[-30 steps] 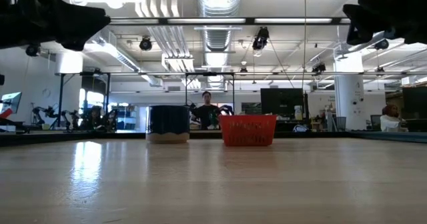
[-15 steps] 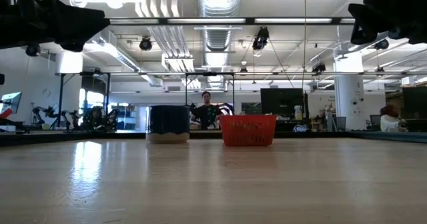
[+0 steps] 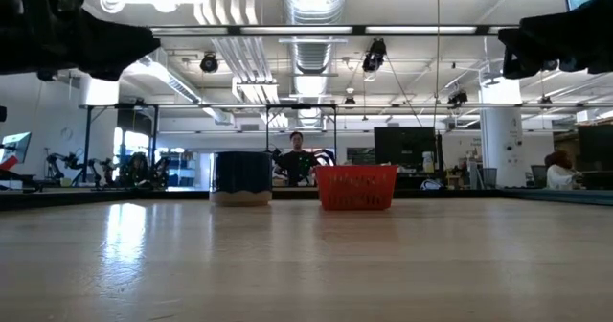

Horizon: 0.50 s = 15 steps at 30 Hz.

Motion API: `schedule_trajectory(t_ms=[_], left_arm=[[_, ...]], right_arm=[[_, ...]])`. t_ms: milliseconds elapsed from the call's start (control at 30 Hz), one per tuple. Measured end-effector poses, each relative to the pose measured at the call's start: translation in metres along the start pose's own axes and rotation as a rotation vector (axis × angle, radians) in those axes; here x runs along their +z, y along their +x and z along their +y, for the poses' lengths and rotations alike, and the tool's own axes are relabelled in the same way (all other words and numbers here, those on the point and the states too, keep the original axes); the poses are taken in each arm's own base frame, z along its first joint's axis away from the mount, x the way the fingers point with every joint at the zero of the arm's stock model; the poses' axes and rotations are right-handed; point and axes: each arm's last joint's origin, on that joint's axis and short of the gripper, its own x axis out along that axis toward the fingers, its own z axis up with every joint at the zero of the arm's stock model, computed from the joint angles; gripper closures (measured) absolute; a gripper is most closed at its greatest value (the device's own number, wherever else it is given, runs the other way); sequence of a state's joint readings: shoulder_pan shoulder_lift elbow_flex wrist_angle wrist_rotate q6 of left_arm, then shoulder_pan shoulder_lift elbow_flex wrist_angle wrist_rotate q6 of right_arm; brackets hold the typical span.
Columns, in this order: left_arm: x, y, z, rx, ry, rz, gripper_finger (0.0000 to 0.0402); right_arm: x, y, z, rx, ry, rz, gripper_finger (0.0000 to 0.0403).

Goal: Pick and place items into bin
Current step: Return to Home Position

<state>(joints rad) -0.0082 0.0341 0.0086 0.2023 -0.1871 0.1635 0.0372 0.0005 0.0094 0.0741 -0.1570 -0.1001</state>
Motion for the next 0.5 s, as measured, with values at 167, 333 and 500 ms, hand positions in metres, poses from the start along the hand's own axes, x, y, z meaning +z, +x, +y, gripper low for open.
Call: schedule_trajectory(t_ms=[167, 333, 500], left_arm=[[-0.007, 0.000, -0.001, -0.011, 0.012, 0.067, 0.0242], [-0.007, 0.000, -0.001, -0.012, 0.011, 0.072, 0.0242], [-0.012, 0.001, -0.002, -0.018, -0.004, 0.121, 0.0242]], right_arm=[[-0.001, 0.000, 0.000, 0.001, 0.007, 0.012, 0.0271], [-0.002, 0.000, 0.000, 0.002, 0.007, 0.019, 0.0273], [-0.005, 0.001, 0.000, 0.004, 0.052, 0.055, 0.0269]])
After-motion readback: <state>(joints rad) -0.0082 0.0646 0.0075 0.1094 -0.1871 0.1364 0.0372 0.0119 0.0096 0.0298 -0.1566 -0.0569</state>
